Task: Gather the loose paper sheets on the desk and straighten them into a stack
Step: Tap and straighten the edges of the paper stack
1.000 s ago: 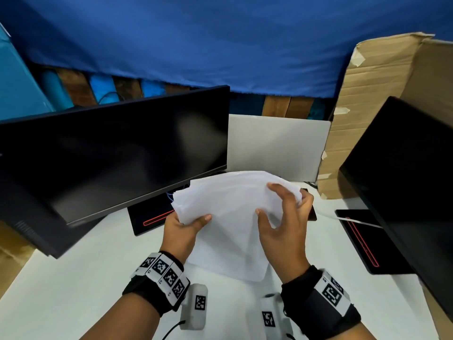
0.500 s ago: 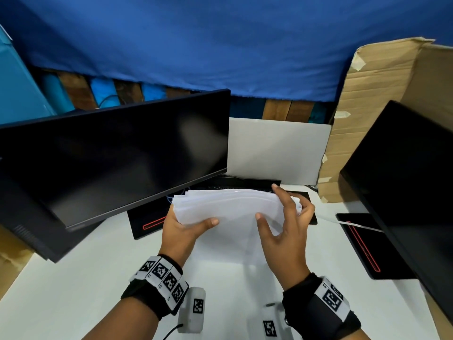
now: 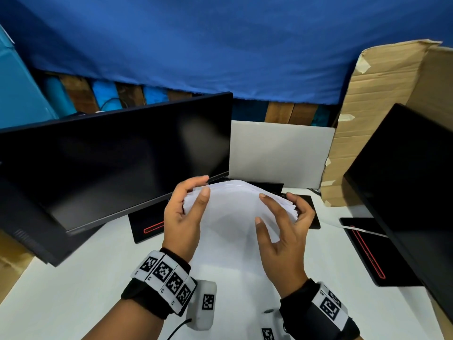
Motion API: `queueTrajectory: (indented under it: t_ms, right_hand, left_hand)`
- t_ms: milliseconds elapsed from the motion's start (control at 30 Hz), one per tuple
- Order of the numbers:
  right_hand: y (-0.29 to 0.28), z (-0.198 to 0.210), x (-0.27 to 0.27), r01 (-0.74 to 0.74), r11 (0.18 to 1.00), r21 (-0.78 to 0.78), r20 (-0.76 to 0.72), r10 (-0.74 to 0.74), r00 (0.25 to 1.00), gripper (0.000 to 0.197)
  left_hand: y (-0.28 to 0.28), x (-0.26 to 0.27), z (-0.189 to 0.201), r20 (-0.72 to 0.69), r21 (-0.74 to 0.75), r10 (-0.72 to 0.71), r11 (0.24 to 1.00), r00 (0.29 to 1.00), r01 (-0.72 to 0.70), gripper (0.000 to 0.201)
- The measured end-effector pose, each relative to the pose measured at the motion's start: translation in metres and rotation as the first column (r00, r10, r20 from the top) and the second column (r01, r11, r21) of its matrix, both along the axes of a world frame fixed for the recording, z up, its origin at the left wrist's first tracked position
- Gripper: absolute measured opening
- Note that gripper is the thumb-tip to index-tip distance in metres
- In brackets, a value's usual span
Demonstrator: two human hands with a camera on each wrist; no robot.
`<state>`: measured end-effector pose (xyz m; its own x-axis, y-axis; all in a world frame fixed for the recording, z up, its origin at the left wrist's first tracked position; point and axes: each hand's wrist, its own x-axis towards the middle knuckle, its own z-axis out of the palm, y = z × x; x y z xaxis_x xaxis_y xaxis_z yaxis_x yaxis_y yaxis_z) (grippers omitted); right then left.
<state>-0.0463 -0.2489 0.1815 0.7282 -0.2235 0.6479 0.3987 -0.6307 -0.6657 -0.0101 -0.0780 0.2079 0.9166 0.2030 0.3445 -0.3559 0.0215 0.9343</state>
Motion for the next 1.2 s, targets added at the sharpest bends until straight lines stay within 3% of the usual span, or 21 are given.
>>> queueTrajectory:
  t_ms: [200, 333, 433, 533, 700, 767, 867, 933, 1033, 1133, 1200]
  right_hand:
    - [-0.004, -0.005, 0.006, 0.02, 0.986, 0.166, -0.04, -0.013, 0.999, 0.05]
    - [-0.005, -0.008, 0.007, 0.005, 0.982, 0.191, -0.049, 0.005, 0.999, 0.055]
    - [-0.004, -0.008, 0.009, 0.026, 0.979, 0.202, -0.019, -0.023, 1.0, 0.054]
    - [-0.003, -0.009, 0.01, 0.026, 0.972, 0.233, -0.007, -0.025, 1.0, 0.057]
    - [-0.004, -0.013, 0.011, -0.016, 0.976, 0.218, -0.029, 0.023, 0.999, 0.057]
    - [-0.005, -0.013, 0.012, -0.016, 0.968, 0.249, -0.022, 0.022, 1.0, 0.065]
    - [-0.007, -0.014, 0.012, -0.021, 0.907, 0.42, -0.016, 0.03, 0.999, 0.081]
    - [-0.006, -0.013, 0.011, -0.044, 0.868, 0.494, 0.004, 0.048, 0.999, 0.078]
    - [-0.01, -0.015, 0.013, -0.115, 0.841, 0.528, 0.019, 0.124, 0.992, 0.067]
    - [-0.016, -0.016, 0.018, -0.123, 0.8, 0.587, 0.054, 0.113, 0.992, 0.07]
    - [-0.015, -0.012, 0.018, -0.144, 0.809, 0.57, 0.051, 0.14, 0.989, 0.076]
  left_hand:
    - [0.002, 0.008, 0.001, -0.06, -0.12, 0.049, 0.991, 0.997, -0.055, 0.013]
    - [0.003, 0.011, -0.001, -0.067, -0.226, 0.064, 0.971, 0.996, -0.078, 0.008]
    - [0.0, 0.012, -0.003, -0.074, -0.152, 0.101, 0.982, 0.992, -0.111, 0.015]
    - [-0.002, 0.016, -0.004, -0.171, -0.17, 0.123, 0.973, 0.977, -0.153, 0.005]
    - [0.0, 0.021, -0.003, -0.17, -0.258, 0.083, 0.958, 0.982, -0.126, 0.01]
    - [0.002, 0.02, -0.01, -0.134, -0.228, 0.069, 0.969, 0.989, -0.098, 0.024]
    - [0.007, 0.017, -0.025, -0.085, -0.215, -0.021, 0.977, 0.996, 0.002, 0.047]
    - [0.008, 0.017, -0.034, -0.084, -0.219, -0.087, 0.973, 0.993, 0.067, 0.064]
    - [0.007, 0.017, -0.036, -0.066, -0.23, -0.152, 0.964, 0.986, 0.133, 0.057]
    - [0.008, 0.021, -0.037, -0.043, -0.236, -0.162, 0.961, 0.986, 0.148, 0.043]
    - [0.007, 0.023, -0.039, -0.049, -0.253, -0.172, 0.955, 0.984, 0.154, 0.055]
